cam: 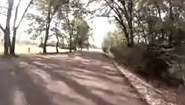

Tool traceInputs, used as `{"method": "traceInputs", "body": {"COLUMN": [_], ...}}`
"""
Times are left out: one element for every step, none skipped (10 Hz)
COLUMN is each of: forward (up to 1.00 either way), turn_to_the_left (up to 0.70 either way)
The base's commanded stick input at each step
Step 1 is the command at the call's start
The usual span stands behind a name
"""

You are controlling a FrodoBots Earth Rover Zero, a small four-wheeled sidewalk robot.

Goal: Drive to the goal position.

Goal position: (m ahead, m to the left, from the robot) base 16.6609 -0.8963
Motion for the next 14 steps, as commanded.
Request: {"method": "traceInputs", "body": {"forward": [1.00,1.00,1.00,1.00,1.00,1.00,1.00,1.00,1.00,1.00,1.00,1.00,1.00,1.00], "turn_to_the_left": [-0.05,-0.06,-0.06,-0.07,-0.07,-0.07,-0.07,-0.07,-0.07,-0.07,-0.07,-0.07,-0.07,-0.07]}}
